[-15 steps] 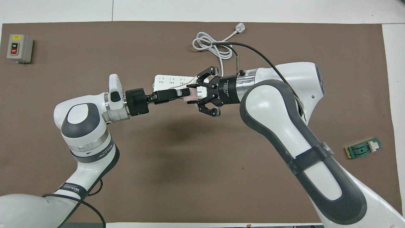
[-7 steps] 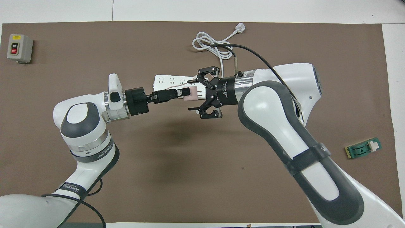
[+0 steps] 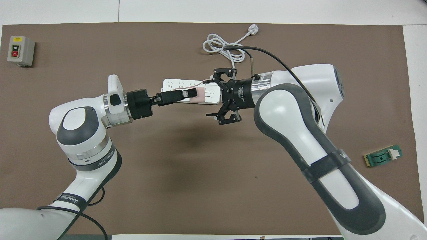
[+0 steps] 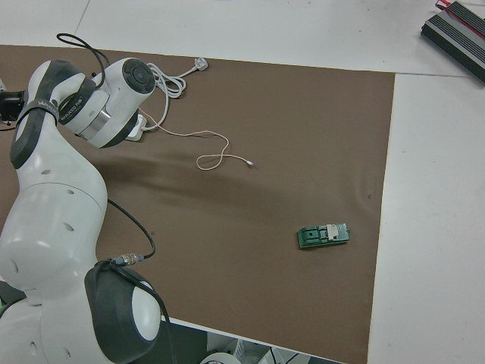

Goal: Plug charger into power strip

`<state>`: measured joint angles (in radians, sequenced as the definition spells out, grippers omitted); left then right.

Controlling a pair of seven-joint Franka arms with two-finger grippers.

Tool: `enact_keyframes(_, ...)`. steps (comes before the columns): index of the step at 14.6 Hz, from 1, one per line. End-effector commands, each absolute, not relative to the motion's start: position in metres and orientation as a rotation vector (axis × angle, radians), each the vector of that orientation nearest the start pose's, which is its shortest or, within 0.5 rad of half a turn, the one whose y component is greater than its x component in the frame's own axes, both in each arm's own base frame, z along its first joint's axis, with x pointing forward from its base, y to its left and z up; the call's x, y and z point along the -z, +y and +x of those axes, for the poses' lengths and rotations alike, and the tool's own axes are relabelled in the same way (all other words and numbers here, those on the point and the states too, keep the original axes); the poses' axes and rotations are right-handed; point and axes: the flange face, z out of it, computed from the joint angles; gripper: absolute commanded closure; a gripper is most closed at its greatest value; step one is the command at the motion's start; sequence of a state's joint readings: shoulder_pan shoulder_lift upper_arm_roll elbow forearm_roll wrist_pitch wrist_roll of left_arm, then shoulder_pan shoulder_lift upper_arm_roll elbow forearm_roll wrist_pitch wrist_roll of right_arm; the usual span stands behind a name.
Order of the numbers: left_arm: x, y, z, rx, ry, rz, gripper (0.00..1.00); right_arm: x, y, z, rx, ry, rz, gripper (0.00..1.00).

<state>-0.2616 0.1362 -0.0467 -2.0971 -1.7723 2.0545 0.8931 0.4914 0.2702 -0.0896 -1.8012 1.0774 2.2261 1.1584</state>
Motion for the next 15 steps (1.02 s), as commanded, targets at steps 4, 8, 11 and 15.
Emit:
enact_keyframes(4,-0.437,-0.168,0.572,-0.345,-0.005,1.851,1.00,-0.444,0.235,0.611,-0.369,1.243,-2.108,0.00)
enact_keyframes(8,-0.492,-0.132,0.594,-0.323,-0.032,2.040,1.00,-0.468,0.175,0.621,-0.164,0.977,-2.408,0.00)
enact_keyframes(11,-0.534,-0.123,0.598,-0.267,0.000,2.196,1.00,-0.506,0.125,0.621,-0.122,0.856,-2.578,0.00)
enact_keyframes(15,-0.600,-0.112,0.595,-0.159,0.043,2.505,1.00,-0.554,0.096,0.592,-0.080,0.749,-2.771,0.00)
